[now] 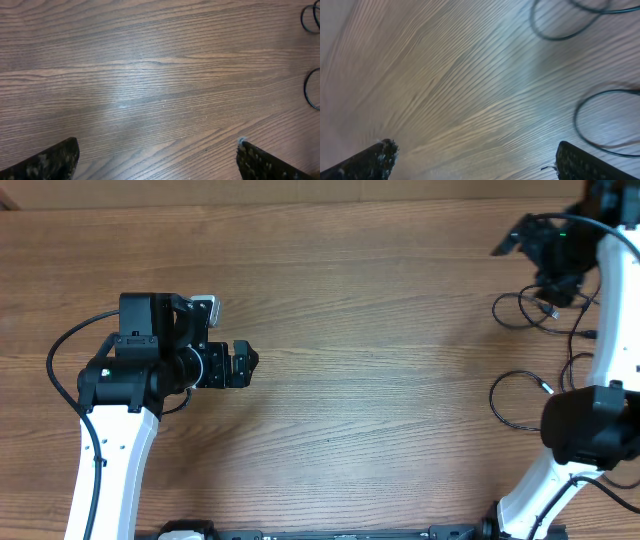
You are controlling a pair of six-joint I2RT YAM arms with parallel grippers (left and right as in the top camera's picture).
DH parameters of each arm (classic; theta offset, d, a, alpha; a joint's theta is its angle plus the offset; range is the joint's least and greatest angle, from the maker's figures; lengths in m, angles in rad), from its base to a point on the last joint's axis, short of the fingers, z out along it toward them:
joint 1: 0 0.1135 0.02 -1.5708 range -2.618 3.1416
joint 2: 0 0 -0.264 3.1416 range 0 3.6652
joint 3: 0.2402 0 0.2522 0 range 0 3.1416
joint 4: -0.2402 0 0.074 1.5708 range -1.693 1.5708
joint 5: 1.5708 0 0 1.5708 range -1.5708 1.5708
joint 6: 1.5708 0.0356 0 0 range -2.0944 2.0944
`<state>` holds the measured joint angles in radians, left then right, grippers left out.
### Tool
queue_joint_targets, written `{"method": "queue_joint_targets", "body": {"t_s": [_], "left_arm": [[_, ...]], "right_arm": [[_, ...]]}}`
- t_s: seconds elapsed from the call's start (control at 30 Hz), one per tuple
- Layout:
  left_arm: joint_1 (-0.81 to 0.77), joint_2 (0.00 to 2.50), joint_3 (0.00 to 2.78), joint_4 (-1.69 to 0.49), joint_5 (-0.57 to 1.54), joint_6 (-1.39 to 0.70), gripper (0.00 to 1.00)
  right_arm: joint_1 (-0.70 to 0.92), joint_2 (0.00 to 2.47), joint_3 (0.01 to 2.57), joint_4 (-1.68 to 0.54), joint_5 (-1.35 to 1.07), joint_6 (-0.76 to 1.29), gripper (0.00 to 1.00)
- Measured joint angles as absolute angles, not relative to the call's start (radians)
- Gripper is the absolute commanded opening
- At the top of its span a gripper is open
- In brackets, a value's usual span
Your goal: Untangle cables
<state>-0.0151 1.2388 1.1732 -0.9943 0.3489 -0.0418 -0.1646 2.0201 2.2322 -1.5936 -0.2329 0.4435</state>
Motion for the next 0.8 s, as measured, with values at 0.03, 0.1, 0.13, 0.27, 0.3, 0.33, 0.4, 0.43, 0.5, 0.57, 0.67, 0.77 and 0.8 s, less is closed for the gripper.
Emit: {"method": "queue_joint_targets", "body": {"t_s": [0.03,0.1,0.13,0.27,0.3,0.33,0.4,0.43,0.5,0.57,0.67,0.77,0.8], "left_arm": [[-0.015,1.239,1.173,-0.994,0.349,-0.042,0.99],[-0.015,1.239,1.173,-0.994,0.349,-0.042,0.99],[-0.015,1.239,1.173,-0.994,0.349,-0.042,1.0],[-0.015,1.239,1.173,-0.994,0.349,-0.042,0.99],[-0.015,1.239,1.173,-0.994,0.349,-0.042,1.0],[-0.015,1.239,1.173,-0.994,0.349,-0.042,1.0],[-0.015,1.239,1.173,-0.994,0.349,-0.042,1.0],[-0.015,1.239,1.173,-0.994,0.349,-0.042,1.0],[-0.015,1.239,1.173,-0.994,0.348,-0.042,1.0],[-0.015,1.239,1.173,-0.994,0.349,-0.042,1.0],[-0.015,1.239,1.173,-0.994,0.349,-0.042,1.0],[-0.015,1.239,1.173,-0.994,0.349,-0.042,1.0],[-0.015,1.239,1.173,-0.994,0.349,-0.042,1.0]], "right_arm": [[-0.149,2.02,2.232,-1.593,-0.234,0.443,1.0],[-0.12,2.02,2.232,-1.588,-0.236,0.444,1.0],[-0.11,2.02,2.232,-1.584,-0.236,0.444,1.0],[-0.089,2.02,2.232,-1.581,-0.236,0.444,1.0],[-0.09,2.02,2.232,-1.581,-0.236,0.443,1.0],[-0.09,2.02,2.232,-1.581,-0.236,0.444,1.0],[-0.09,2.02,2.232,-1.581,-0.236,0.444,1.0],[-0.09,2.02,2.232,-1.581,-0.236,0.444,1.0],[-0.09,2.02,2.232,-1.581,-0.236,0.443,1.0],[-0.09,2.02,2.232,-1.581,-0.236,0.444,1.0],[-0.09,2.02,2.232,-1.581,-0.236,0.443,1.0],[-0.09,2.02,2.232,-1.582,-0.236,0.443,1.0],[-0.09,2.02,2.232,-1.581,-0.236,0.444,1.0]]}}
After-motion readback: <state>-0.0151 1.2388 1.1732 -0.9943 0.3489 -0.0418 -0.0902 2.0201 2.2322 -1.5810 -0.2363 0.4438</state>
